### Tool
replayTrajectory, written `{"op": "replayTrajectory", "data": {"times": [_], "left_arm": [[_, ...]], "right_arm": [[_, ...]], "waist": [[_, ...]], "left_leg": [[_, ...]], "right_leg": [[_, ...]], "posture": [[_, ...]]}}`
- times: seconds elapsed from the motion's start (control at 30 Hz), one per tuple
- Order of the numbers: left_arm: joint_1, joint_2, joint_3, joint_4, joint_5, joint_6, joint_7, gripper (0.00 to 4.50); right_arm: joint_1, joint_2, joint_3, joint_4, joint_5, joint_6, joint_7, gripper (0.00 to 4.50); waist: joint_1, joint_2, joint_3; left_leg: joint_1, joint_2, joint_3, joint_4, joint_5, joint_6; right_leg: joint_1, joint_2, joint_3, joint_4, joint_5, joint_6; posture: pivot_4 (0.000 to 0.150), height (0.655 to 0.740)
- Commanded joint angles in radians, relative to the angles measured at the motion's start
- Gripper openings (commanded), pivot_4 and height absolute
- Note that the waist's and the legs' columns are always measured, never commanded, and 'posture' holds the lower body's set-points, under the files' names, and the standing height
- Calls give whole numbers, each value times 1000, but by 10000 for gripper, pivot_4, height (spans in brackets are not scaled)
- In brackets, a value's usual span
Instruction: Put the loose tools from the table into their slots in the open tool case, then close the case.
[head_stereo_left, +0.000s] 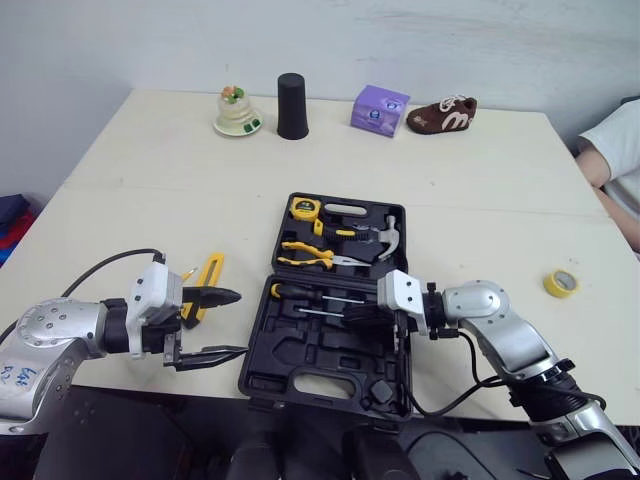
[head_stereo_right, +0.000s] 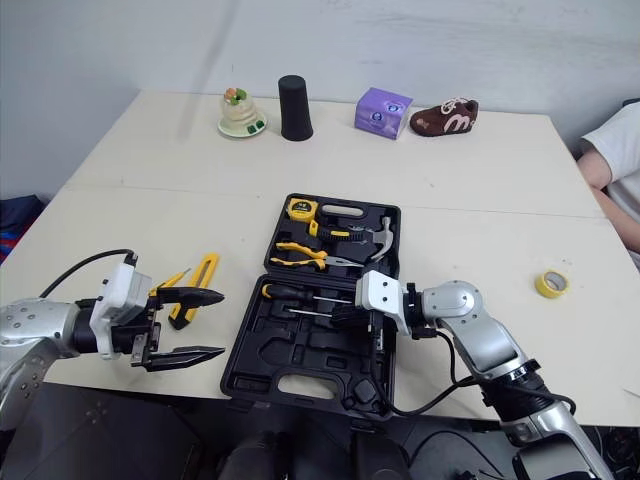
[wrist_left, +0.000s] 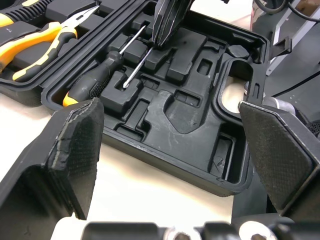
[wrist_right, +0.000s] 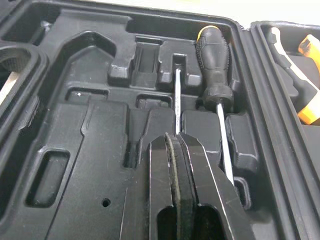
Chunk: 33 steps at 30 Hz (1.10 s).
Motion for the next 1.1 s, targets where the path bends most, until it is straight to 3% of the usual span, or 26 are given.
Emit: {"op": "replayTrajectory", "data": {"times": [0.03,0.13,0.23,0.27,0.33,0.37,0.5,0.57,0.6,0.8,1.1], "left_arm": [[-8,-4,4,0,10,-23,0,45000],[-1,-18,25,23,22,-48,15,45000],[-6,-33,58,59,19,-58,36,45000],[-10,-38,75,81,21,-65,48,45000],[-18,-44,112,128,27,-85,70,45000],[-21,-45,133,150,22,-80,83,45000],[-40,-22,219,282,54,-125,117,45000],[-70,-18,298,426,101,-204,197,45000],[-78,-16,318,470,116,-228,219,45000],[-68,-11,392,707,189,-364,291,45000],[-2,71,510,937,232,-435,411,45000]], "right_arm": [[25,9,0,16,-16,63,-28,1289],[82,15,-138,-50,154,11,27,1289],[124,-39,-245,-69,231,49,56,1289],[134,-58,-297,-75,265,81,44,3586],[154,-103,-389,-98,321,141,21,12570],[170,-130,-427,-108,336,162,17,14705],[274,-216,-641,-118,371,197,-37,33519],[384,-232,-790,-39,320,91,-53,42432],[414,-232,-831,-13,303,55,-59,44360],[493,-208,-1095,321,264,-195,-193,44360],[643,-256,-1210,661,183,-519,-250,44360]], "waist": [[-1,0,0],[4,2,1],[8,5,3],[8,6,4],[8,6,4],[8,7,4],[9,7,4],[8,7,4],[8,7,4],[3,7,5],[-1,5,5]], "left_leg": [[0,0,0,0,0,0],[-1,0,0,-1,0,0],[-7,0,0,-2,0,1],[-8,0,0,-2,-1,1],[-9,0,0,-1,-2,2],[-10,0,0,-1,-2,2],[-14,0,-1,-2,-4,2],[-16,0,-1,-1,-4,2],[-16,0,-1,-1,-4,2],[-16,0,3,-1,-5,4],[-7,0,8,-12,-4,2]], "right_leg": [[0,0,0,0,0,0],[-1,0,0,0,0,-1],[-6,0,-1,-2,0,-1],[-6,0,-1,-3,0,-1],[-6,0,-1,-6,0,0],[-6,0,-1,-7,0,0],[-9,0,-2,-9,0,0],[-11,1,-3,-10,0,0],[-11,1,-2,-10,0,0],[-11,1,0,-14,1,4],[-8,1,4,-16,1,4]], "posture": [[1500,7400],[1500,7400],[1500,7400],[1500,7400],[1500,7400],[1500,7400],[1500,7400],[1500,7400],[1500,7400],[1500,7400],[1500,7400]]}}
